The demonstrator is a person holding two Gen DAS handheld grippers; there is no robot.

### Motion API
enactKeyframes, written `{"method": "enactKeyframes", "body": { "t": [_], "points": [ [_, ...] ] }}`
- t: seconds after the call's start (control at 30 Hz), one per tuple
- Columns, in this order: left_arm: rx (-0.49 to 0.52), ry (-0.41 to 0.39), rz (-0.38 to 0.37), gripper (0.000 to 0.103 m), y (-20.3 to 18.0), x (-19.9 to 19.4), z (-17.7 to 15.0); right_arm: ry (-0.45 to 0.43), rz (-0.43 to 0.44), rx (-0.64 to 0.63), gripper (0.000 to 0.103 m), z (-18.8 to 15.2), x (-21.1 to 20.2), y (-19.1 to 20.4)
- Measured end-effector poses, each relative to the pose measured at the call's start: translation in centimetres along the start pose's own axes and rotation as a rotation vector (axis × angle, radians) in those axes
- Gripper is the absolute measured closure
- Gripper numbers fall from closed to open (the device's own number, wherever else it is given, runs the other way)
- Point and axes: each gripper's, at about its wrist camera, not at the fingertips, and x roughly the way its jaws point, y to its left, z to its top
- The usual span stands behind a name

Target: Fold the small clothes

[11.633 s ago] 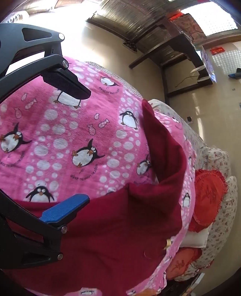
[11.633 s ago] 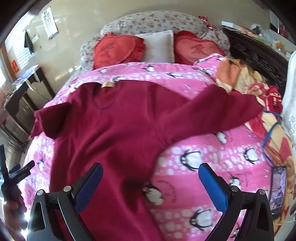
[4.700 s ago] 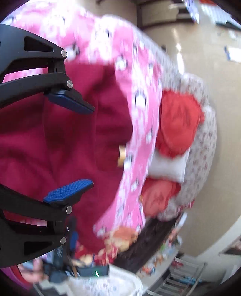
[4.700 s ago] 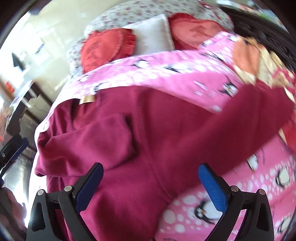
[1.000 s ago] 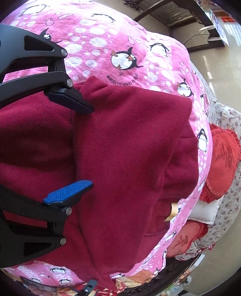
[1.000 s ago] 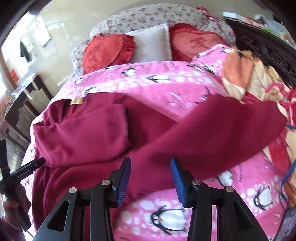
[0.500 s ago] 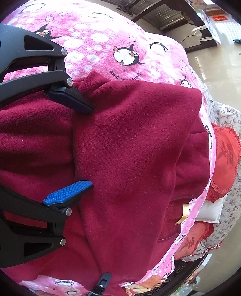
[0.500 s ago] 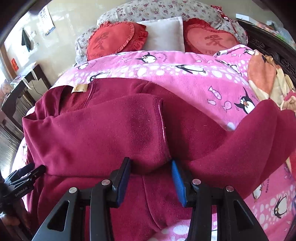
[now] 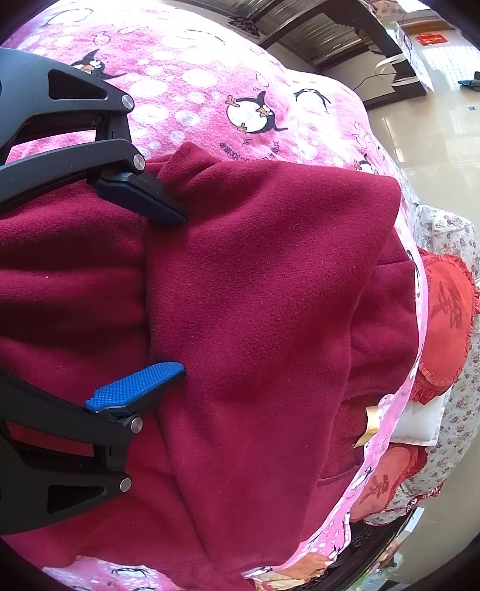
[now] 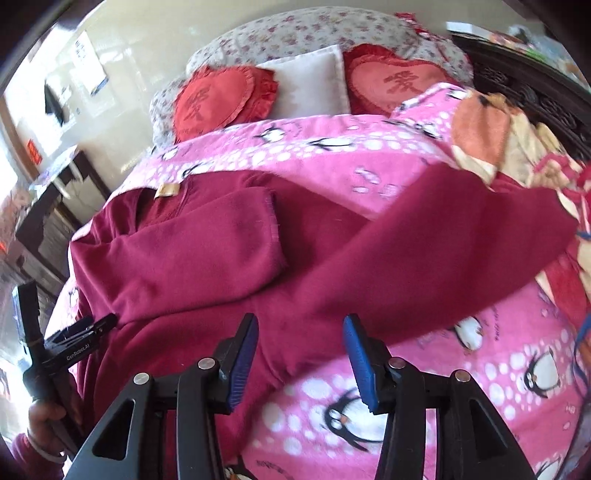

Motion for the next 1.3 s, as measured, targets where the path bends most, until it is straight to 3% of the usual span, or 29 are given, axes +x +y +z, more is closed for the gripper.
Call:
{"method": "enactKeyframes", "body": {
  "t": [0.2, 0.43, 0.5, 0.63, 0.9, 1.0, 1.13, 1.17, 1.23, 1.3],
  "points": [
    [-0.046, -0.028, -0.078, 0.025, 0.3, -2.2, 1.3, 0.051, -0.093, 0.130, 0.056, -1.1, 0.1, -6.6],
    [-0.058, 0.015, -0.080, 0.025, 0.3, -1.1, 2.0, 0.020, -0.115, 0.152, 0.056, -1.2, -0.8, -8.1],
    [-0.075, 0.061, -0.088, 0.025, 0.6, -0.1, 1.6, 0.003, -0.123, 0.188, 0.056, -1.3, -0.8, -9.2],
    [-0.032, 0.044, -0.065, 0.025, 0.2, -0.1, 1.1, -0.031, -0.152, 0.330, 0.056, -1.4, -0.4, -12.9],
    [-0.010, 0.038, -0.044, 0.025, -0.2, 0.6, 1.0, -0.115, -0.067, 0.655, 0.056, -0.5, 1.1, -20.4],
    [-0.002, 0.035, -0.038, 0.024, -0.9, 1.1, 1.4, -0.133, -0.051, 0.691, 0.055, 0.4, 1.5, -21.4],
    [0.003, 0.031, -0.032, 0.024, -0.9, 1.1, 1.2, -0.150, -0.058, 0.646, 0.055, 2.0, 2.1, -21.6],
    [0.004, 0.030, -0.030, 0.024, -1.0, 1.1, 1.2, -0.159, -0.058, 0.637, 0.057, 2.2, 2.1, -21.7],
    [0.006, 0.028, -0.026, 0.023, -1.1, 1.2, 1.2, -0.176, -0.048, 0.599, 0.078, 2.8, 2.0, -21.5],
    [0.007, 0.030, -0.028, 0.023, -1.2, 1.2, 1.3, -0.189, -0.056, 0.554, 0.089, 3.3, 1.3, -21.0]
  ]
}}
